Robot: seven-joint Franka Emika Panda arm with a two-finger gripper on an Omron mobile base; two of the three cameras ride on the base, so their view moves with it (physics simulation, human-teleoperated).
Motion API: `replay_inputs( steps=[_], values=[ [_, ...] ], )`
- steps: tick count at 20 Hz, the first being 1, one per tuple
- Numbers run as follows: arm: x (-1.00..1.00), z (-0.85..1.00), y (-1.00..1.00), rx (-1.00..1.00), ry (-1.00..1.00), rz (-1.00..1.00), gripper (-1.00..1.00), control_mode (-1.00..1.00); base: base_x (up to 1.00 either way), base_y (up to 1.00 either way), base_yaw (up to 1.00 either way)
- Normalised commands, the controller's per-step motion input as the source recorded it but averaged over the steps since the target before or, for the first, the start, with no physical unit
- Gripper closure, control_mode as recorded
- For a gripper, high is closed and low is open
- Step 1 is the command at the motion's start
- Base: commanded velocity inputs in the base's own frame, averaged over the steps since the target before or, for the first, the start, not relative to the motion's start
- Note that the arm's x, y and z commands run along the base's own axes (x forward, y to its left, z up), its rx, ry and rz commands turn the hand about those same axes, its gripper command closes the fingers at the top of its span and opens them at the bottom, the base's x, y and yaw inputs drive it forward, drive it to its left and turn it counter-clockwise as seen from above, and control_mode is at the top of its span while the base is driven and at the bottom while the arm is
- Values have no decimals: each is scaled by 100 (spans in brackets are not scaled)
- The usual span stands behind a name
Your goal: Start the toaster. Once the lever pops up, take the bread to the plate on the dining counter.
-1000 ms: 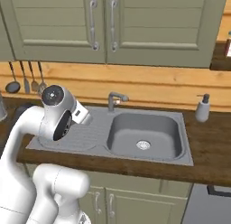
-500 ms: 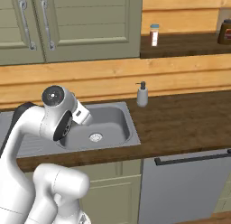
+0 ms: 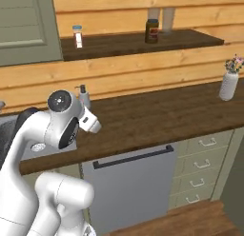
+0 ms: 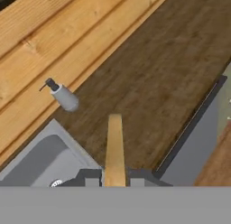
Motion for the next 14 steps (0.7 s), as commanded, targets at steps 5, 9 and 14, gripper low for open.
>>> replay_inputs(
  steps=[5, 9, 14],
  values=[
    [0, 0, 0, 0, 0, 0, 100, 100, 0, -100, -20],
    [0, 0, 0, 0, 0, 0, 100, 100, 0, -100, -16],
    [0, 0, 0, 0, 0, 0, 100, 100, 0, -100, -20]
  ],
)
